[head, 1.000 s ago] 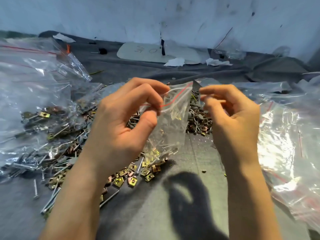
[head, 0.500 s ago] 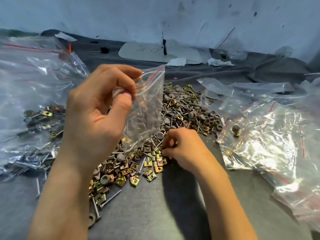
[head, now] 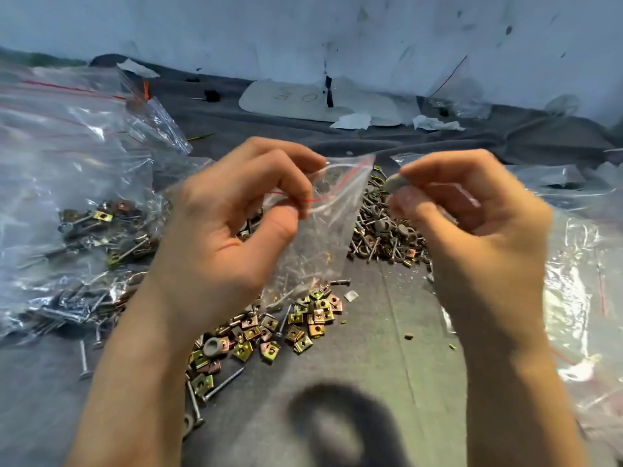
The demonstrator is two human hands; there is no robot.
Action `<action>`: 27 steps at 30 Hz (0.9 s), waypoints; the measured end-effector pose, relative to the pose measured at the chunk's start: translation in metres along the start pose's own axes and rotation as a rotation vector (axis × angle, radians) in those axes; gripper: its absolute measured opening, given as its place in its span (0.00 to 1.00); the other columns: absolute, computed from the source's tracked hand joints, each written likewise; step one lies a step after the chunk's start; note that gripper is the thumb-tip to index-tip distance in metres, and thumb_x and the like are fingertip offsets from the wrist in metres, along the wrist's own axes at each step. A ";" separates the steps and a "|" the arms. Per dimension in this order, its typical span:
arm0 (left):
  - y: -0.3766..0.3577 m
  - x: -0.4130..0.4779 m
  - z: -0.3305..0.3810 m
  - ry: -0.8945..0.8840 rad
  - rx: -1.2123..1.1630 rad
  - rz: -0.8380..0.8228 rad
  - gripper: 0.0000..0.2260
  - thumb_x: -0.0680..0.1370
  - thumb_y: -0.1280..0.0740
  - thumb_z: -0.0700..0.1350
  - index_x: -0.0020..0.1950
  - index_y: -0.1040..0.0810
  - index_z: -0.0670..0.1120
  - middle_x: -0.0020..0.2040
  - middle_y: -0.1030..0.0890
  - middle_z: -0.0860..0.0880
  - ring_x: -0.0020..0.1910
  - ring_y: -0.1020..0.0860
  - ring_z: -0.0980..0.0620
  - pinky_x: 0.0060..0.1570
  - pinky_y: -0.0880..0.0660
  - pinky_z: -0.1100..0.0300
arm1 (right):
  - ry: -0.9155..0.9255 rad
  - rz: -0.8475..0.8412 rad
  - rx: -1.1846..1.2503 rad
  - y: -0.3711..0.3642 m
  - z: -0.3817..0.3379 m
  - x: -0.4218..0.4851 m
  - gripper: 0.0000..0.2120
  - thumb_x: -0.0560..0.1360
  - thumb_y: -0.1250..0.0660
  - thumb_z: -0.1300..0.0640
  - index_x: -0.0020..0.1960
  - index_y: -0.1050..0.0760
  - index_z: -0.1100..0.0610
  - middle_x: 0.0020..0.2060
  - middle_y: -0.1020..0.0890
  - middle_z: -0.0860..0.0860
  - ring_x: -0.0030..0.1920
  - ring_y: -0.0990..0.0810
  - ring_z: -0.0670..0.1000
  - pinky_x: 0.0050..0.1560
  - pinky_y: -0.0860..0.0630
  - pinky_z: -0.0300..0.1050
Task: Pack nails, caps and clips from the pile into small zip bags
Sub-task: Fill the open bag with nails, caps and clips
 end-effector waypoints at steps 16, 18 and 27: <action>0.001 0.001 0.001 0.000 0.037 0.085 0.04 0.74 0.41 0.42 0.43 0.27 0.46 0.56 0.21 0.48 0.58 0.22 0.47 0.57 0.26 0.55 | -0.139 0.168 -0.246 -0.013 0.027 -0.001 0.08 0.75 0.34 0.64 0.45 0.21 0.52 0.40 0.18 0.47 0.39 0.22 0.39 0.41 0.28 0.32; 0.003 0.001 -0.001 -0.003 0.055 0.113 0.05 0.75 0.41 0.41 0.44 0.27 0.49 0.55 0.21 0.48 0.58 0.22 0.47 0.57 0.27 0.57 | -0.338 -0.049 -0.406 -0.023 0.051 -0.004 0.10 0.74 0.35 0.65 0.44 0.20 0.51 0.44 0.18 0.49 0.43 0.21 0.41 0.47 0.24 0.37; 0.010 0.000 -0.006 0.023 0.075 0.152 0.05 0.75 0.41 0.42 0.43 0.27 0.48 0.55 0.21 0.45 0.59 0.22 0.48 0.56 0.26 0.59 | -0.369 -0.531 -0.746 -0.050 0.079 -0.023 0.07 0.78 0.35 0.58 0.51 0.18 0.55 0.41 0.25 0.45 0.34 0.32 0.39 0.33 0.39 0.35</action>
Point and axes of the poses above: each hand's wrist, its own x-axis towards the middle knuckle, its own y-axis out of the back of the hand, z = x × y, the point moved 2 cm from there along x, towards the middle knuckle
